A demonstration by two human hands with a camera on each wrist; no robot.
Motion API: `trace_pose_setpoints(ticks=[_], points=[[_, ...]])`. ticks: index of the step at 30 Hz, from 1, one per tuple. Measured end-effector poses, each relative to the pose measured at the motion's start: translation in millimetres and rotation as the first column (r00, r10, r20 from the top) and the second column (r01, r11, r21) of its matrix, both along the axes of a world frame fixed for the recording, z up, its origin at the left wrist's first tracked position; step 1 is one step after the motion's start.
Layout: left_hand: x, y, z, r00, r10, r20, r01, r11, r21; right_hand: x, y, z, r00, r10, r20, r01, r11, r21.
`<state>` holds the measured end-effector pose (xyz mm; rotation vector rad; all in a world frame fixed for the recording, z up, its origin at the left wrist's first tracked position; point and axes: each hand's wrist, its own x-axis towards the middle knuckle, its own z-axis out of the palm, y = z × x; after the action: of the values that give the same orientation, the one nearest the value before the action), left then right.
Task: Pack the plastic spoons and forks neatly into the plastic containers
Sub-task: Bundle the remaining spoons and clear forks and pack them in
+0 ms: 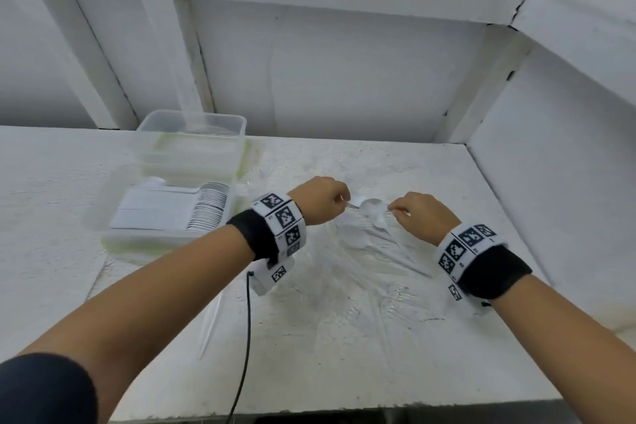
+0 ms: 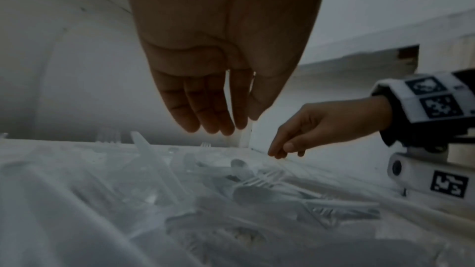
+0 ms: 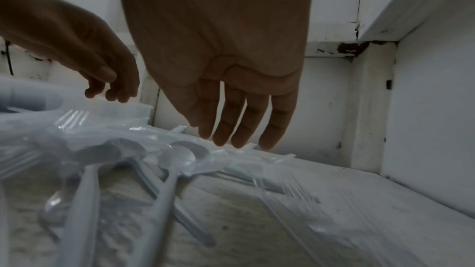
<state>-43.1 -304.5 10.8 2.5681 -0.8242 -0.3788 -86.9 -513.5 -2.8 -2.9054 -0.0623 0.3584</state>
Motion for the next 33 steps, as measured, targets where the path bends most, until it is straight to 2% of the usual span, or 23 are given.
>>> trace_pose_setpoints(ticks=[3,7,12,15,18,22,26,29,33], points=[[5,-24,-11,0.996,-0.058,-0.068,0.070,0.981,0.180,3,-11,-8,0.998,-0.046,-0.050,0.044,0.998,-0.035],[7,-39,-24,0.988,-0.120,-0.097,0.150,0.897,0.415,7,-9,-14,0.986,-0.101,-0.134,0.092,0.993,-0.071],[5,-41,-26,0.989,-0.131,-0.066,0.146,0.830,0.539,8,5,-21,0.986,-0.070,-0.149,0.066,0.997,-0.032],[3,-41,-26,0.989,-0.141,-0.039,0.139,0.829,0.541,7,8,-22,0.990,-0.034,-0.138,0.028,0.999,-0.047],[4,-36,-22,0.993,-0.115,-0.032,0.117,0.885,0.450,5,7,-23,0.991,-0.035,-0.127,0.033,0.999,-0.019],[8,-21,-8,0.998,-0.037,-0.042,0.045,0.974,0.221,0,1,-22,0.991,-0.025,-0.134,0.033,0.998,0.060],[13,3,5,0.993,0.114,-0.037,-0.117,0.991,-0.064,-1,-4,-19,0.993,-0.050,-0.111,0.066,0.987,0.148],[16,18,9,0.953,0.280,-0.118,-0.303,0.904,-0.300,0,-8,-15,0.985,-0.106,-0.135,0.140,0.951,0.275],[19,35,8,0.828,0.404,-0.390,-0.561,0.632,-0.535,7,-9,-1,0.983,-0.118,-0.138,0.163,0.906,0.391]])
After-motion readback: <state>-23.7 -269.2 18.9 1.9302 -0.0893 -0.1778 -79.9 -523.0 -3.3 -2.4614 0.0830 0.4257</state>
